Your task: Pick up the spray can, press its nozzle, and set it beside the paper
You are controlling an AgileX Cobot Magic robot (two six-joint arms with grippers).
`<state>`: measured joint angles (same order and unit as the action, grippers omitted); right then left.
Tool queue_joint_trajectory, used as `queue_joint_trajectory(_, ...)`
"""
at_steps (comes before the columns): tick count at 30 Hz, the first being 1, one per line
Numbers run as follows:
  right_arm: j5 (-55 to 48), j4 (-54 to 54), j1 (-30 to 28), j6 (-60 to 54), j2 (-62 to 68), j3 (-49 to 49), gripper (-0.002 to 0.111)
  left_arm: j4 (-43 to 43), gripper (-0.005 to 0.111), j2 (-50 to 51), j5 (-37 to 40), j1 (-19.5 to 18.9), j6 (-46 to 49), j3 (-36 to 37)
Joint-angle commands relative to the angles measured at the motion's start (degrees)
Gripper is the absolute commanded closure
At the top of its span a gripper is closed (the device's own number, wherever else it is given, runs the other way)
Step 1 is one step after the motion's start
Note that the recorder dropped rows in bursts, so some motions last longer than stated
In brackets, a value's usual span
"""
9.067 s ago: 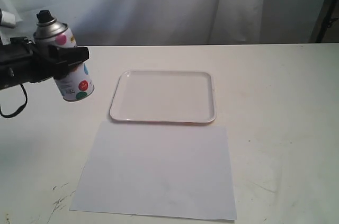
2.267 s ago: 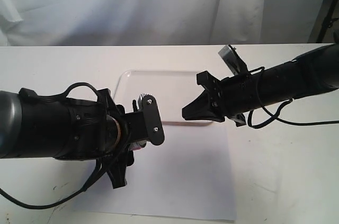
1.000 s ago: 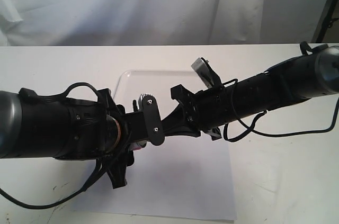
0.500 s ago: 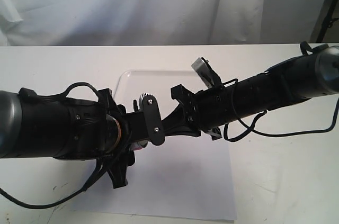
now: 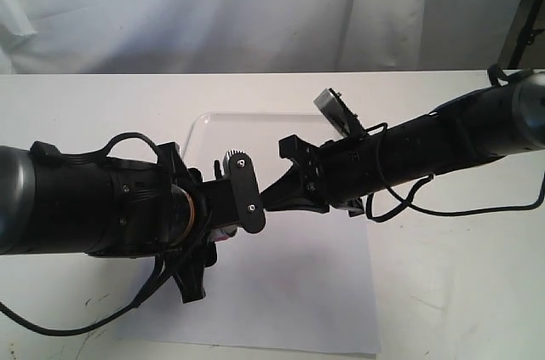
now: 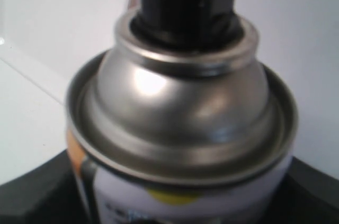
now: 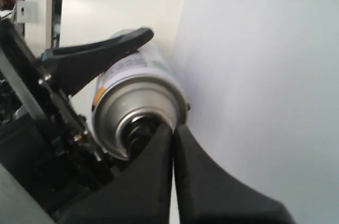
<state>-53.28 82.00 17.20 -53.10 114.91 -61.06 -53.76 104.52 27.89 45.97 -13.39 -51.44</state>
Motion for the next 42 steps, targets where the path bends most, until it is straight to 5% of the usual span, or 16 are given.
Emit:
queue_joint_trajectory(1, 11.55, 0.66, -1.96, -3.29, -6.66, 3.28, 0.108, -0.67, 0.107, -1.26, 0.02, 0.05, -4.79, -0.53)
queue_joint_trajectory(12, 37.26, -2.62, -2.37, -10.17, -25.12, 8.56, 0.108, 4.49, 0.107, -8.05, -11.89, -8.18, -11.87, 1.41)
queue_joint_trajectory(17, 49.21, -10.05, -2.37, -10.17, -33.15, 8.67, 0.108, 5.43, 0.107, -11.25, -18.22, -8.71, -12.31, 4.17)
queue_joint_trajectory(29, 51.84, -18.48, -10.34, -10.46, -47.58, 10.41, 0.108, 5.54, 0.107, -12.52, -25.32, -8.71, -17.89, 7.21)
queue_joint_trajectory(42, 60.34, -17.29, -10.59, -8.81, -68.21, 29.4, 0.108, 5.54, 0.107, -13.4, -37.55, -8.71, -19.5, 6.97)
